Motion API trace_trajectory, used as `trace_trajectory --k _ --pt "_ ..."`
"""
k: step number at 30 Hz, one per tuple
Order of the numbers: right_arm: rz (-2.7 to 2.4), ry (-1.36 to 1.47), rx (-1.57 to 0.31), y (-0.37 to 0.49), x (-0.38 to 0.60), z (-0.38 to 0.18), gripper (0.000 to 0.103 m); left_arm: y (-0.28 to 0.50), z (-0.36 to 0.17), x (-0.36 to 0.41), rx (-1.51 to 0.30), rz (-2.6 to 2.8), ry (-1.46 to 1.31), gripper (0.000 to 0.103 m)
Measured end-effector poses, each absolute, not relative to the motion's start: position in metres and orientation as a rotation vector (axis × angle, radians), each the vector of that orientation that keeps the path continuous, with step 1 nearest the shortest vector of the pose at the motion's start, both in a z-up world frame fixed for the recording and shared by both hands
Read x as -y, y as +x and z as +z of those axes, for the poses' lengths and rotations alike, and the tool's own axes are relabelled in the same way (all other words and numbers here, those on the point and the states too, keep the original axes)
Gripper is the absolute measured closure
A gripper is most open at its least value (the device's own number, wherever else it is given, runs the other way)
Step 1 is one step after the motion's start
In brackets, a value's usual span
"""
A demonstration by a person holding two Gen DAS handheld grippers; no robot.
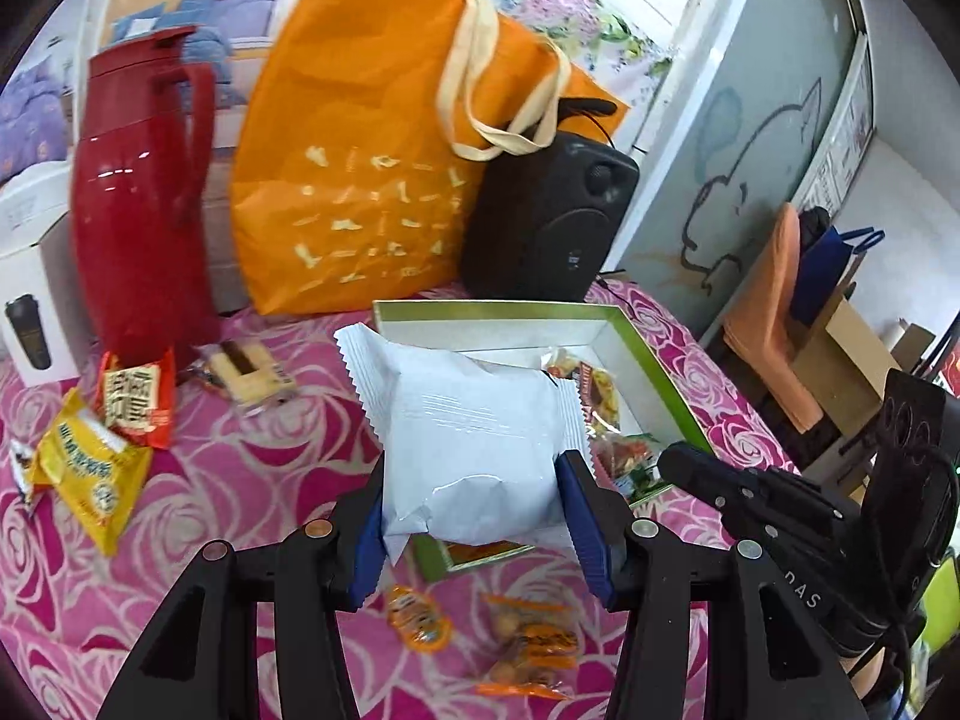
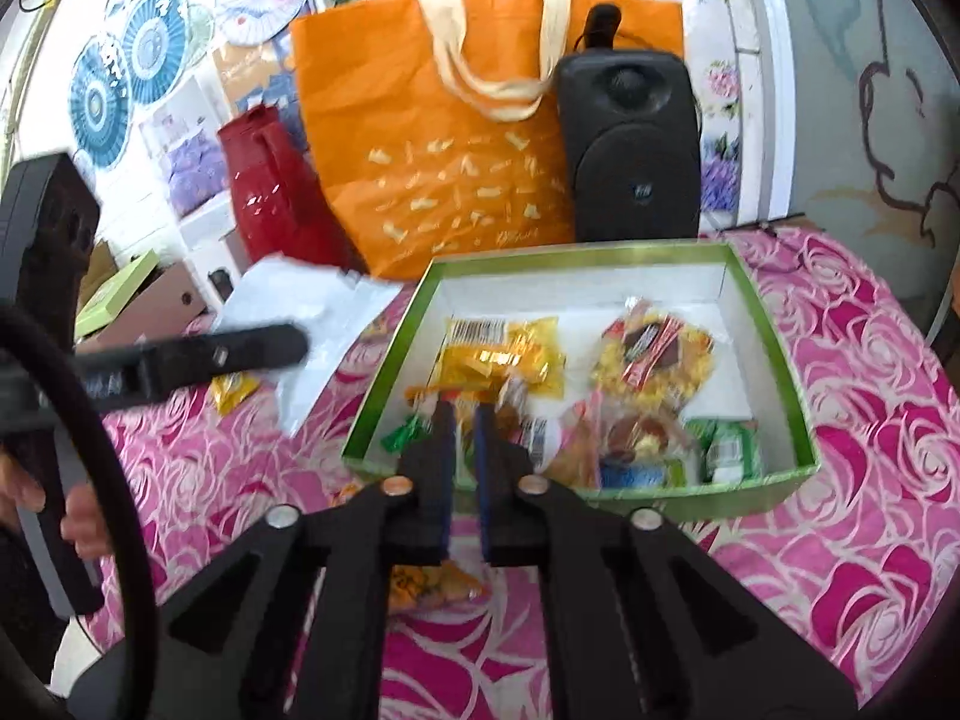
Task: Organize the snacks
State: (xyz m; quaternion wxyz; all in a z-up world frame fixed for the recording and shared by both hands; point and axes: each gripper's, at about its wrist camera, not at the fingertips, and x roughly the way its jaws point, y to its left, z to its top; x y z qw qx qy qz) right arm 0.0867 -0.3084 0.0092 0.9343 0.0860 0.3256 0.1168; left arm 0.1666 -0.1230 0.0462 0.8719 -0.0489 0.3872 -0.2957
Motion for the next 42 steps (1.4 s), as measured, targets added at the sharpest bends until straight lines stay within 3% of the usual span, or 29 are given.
trace_trajectory --k 1,2,3,10,20,21,23,25,26,27,28,42 --pt "0.251 0.167 -0.682 0.083 0.303 0.001 0.049 0.167 0.045 0.126 -0.81 -0.627 -0.102 0.05" --pt "0.261 0.172 -0.695 0.08 0.295 -0.01 0.032 0.167 0.043 0.128 -0.811 -0.633 -0.099 0.05" --pt "0.276 0.178 -0.699 0.078 0.29 -0.016 0.028 0.168 0.041 0.128 -0.813 -0.629 -0.095 0.05" --pt "0.402 0.1 -0.849 0.088 0.227 -0.064 0.027 0.177 0.03 0.117 -0.845 -0.57 -0.124 0.05" --pt "0.291 0.057 -0.881 0.079 0.244 -0.08 0.027 0.173 0.032 0.111 -0.839 -0.568 -0.124 0.05" --pt "0.288 0.061 -0.883 0.079 0.246 -0.081 0.028 0.173 0.032 0.113 -0.84 -0.571 -0.125 0.05" --pt "0.292 0.071 -0.886 0.079 0.25 -0.084 0.043 0.172 0.032 0.115 -0.84 -0.576 -0.121 0.05" --pt "0.302 0.092 -0.879 0.079 0.253 -0.083 0.047 0.172 0.031 0.118 -0.842 -0.581 -0.121 0.05" --pt "0.303 0.095 -0.878 0.079 0.253 -0.082 0.07 0.171 0.031 0.119 -0.844 -0.584 -0.121 0.05" --pt "0.299 0.094 -0.867 0.077 0.255 -0.078 0.082 0.171 0.031 0.12 -0.844 -0.586 -0.119 0.05" --pt "0.315 0.121 -0.847 0.075 0.258 -0.073 0.085 0.17 0.031 0.121 -0.843 -0.586 -0.118 0.05" --pt "0.225 0.171 -0.61 0.069 0.314 0.014 0.088 0.178 0.038 0.137 -0.832 -0.595 -0.101 0.05"
